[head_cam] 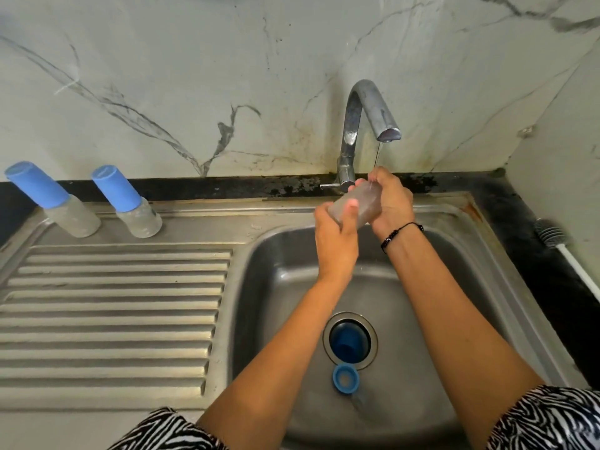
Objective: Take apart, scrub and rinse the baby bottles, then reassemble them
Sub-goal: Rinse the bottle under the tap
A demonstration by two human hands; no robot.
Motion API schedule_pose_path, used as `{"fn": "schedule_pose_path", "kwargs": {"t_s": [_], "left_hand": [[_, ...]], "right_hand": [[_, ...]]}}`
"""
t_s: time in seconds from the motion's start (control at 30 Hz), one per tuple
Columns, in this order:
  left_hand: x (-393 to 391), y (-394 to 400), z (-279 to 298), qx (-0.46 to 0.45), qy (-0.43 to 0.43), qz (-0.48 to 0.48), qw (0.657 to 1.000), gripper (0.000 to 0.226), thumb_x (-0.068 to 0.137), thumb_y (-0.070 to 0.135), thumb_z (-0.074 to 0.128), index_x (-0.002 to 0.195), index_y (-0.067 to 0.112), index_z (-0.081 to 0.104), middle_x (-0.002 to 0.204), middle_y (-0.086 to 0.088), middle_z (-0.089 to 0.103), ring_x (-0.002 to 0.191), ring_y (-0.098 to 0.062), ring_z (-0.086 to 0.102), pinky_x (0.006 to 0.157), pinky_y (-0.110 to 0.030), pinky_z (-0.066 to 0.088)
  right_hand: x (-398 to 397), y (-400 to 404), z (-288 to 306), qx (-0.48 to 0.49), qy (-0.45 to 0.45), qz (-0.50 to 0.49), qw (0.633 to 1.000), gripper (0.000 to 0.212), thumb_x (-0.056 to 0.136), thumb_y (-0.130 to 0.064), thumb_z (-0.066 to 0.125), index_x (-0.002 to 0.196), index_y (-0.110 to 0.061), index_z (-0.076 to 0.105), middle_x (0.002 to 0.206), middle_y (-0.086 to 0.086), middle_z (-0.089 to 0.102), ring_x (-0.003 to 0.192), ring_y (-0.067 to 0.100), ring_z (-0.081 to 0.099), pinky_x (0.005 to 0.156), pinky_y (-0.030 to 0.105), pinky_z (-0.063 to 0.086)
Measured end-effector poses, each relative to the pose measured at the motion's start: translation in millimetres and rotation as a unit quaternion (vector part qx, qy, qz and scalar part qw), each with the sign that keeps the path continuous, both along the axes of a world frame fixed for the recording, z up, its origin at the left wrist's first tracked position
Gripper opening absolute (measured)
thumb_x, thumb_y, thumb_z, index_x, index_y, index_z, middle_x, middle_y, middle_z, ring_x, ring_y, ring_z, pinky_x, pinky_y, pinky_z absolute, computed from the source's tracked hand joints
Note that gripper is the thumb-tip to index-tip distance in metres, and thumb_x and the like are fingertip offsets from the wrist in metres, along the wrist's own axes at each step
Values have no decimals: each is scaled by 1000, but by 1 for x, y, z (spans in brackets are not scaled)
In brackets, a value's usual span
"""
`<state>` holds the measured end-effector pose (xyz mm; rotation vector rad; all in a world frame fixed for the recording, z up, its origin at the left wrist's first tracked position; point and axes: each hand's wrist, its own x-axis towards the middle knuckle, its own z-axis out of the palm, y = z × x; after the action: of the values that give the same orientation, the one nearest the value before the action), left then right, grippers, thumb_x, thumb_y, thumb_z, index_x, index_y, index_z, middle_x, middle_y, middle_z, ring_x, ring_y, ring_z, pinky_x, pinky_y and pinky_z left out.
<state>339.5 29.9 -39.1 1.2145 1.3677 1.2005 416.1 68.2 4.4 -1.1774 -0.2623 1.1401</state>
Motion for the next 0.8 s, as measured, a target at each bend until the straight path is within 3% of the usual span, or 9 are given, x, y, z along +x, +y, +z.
{"fn": "schedule_pose_path", "kwargs": {"t_s": [0.1,0.2,0.27,0.37,0.43,0.53,0.63,0.73,0.8], "left_hand": [[-6,-5,-16,83,46,-49,994,55,87,55,52,123,17,36,116,-8,54,99,-18,56,79,-27,50],[-8,-6,-4,-36,-113,-101,988,50,92,57,44,116,14,43,89,-6,58,65,-14,55,55,-26,48],[-12,-1,6,-161,-216,-121,955,60,94,60,32,110,6,54,72,-9,56,49,-14,49,43,-25,40],[-23,5,14,-299,-284,-189,891,63,90,67,36,95,11,62,64,-12,58,38,-11,45,34,-16,32],[-26,6,16,-310,-287,-199,884,58,90,67,37,90,13,61,60,-11,57,32,-8,40,30,-14,23],[-16,4,15,-227,-237,-91,940,54,95,59,35,90,11,58,60,-10,55,34,-10,39,31,-16,23],[-9,0,1,-68,-112,7,991,41,96,51,41,95,11,49,72,-9,57,49,-16,51,39,-22,37],[-18,-1,-21,137,64,-15,988,53,86,54,55,116,13,40,104,-9,57,85,-19,59,64,-25,51],[-19,-3,-32,153,69,-69,983,73,74,69,55,123,19,34,110,-5,53,89,-15,58,70,-26,53]], "right_hand": [[1,-1,-2,-2,-8,-32,999,19,77,1,59,60,-5,54,59,10,56,54,21,54,66,35,53],[6,-6,-5,82,-35,18,996,17,77,8,52,64,-3,53,55,9,58,57,23,59,65,34,55],[8,-11,-5,151,-97,83,980,20,75,11,50,63,-4,55,55,6,61,62,24,63,72,37,55],[8,-17,-1,224,-160,181,944,19,70,10,52,64,-6,59,59,9,63,65,25,66,70,36,57],[5,-17,2,224,-164,201,939,17,71,12,52,66,-4,58,60,11,63,65,26,66,70,38,57],[1,-12,5,177,-141,159,961,25,78,12,50,63,-7,57,59,10,63,68,29,66,70,36,56],[-8,-8,6,112,-82,104,985,22,82,5,53,63,-7,54,58,11,61,62,27,62,62,31,55],[-11,-8,6,29,-30,33,999,20,84,-4,58,65,-6,54,62,13,60,58,26,59,61,33,54],[-10,-9,5,13,-55,18,998,19,85,-7,60,66,-7,56,62,12,62,59,24,60,65,34,54]]}}
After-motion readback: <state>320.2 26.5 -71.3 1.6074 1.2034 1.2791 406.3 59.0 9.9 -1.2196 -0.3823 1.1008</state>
